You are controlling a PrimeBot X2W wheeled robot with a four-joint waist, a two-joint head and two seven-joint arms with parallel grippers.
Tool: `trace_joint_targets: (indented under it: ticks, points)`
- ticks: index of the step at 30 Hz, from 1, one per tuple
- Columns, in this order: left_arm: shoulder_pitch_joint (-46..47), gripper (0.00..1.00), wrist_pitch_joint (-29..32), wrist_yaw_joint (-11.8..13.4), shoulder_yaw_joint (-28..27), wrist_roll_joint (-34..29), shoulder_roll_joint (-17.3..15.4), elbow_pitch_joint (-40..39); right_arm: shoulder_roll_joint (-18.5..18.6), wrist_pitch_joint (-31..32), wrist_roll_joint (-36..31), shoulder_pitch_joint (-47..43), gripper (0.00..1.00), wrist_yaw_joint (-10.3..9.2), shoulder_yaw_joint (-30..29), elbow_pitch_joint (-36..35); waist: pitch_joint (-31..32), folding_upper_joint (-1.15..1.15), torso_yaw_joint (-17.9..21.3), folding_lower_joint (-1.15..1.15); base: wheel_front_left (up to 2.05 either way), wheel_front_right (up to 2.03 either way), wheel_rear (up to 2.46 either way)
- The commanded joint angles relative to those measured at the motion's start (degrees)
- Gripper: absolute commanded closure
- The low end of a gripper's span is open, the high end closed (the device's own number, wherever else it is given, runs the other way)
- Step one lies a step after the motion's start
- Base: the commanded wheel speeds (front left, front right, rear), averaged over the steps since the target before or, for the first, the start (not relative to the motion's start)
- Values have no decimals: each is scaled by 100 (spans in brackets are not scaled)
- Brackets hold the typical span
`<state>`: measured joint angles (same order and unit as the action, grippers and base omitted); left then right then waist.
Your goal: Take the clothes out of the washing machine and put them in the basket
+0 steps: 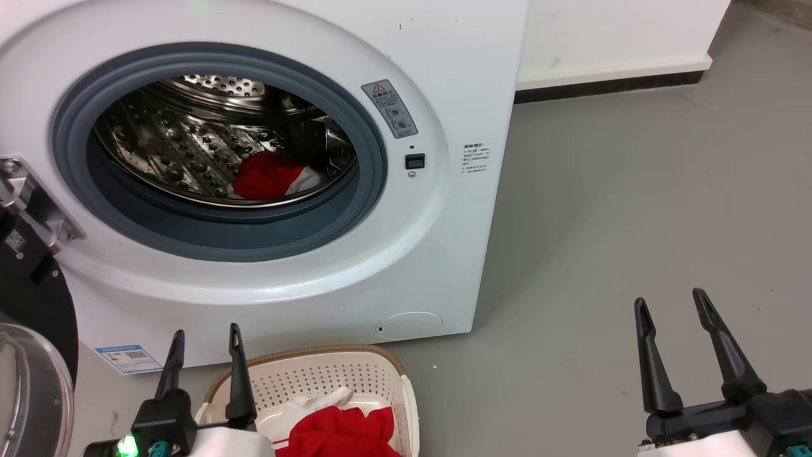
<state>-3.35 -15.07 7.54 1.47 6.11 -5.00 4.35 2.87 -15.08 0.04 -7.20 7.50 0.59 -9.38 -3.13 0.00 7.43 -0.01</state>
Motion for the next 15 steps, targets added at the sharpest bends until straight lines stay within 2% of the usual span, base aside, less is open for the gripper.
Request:
trace_joint_targets:
  ticks: [1, 9, 15]
  points:
    - [-110, 0, -15, -17, -68, -51, 39, -131, 0, -14, 41, -58, 0, -2, -12, 14, 35, 0, -34, 1, 0, 0, 0]
    - [-330, 0, -15, -111, -208, -196, 167, -383, 0, -14, 206, -120, 0, -2, -66, 90, 77, 0, -91, 1, 0, 0, 0]
    - [289, 0, -15, -357, -308, -287, 123, -56, 2, -14, 227, 106, 0, -2, 12, 62, -137, 0, 26, 1, 0, 0, 0]
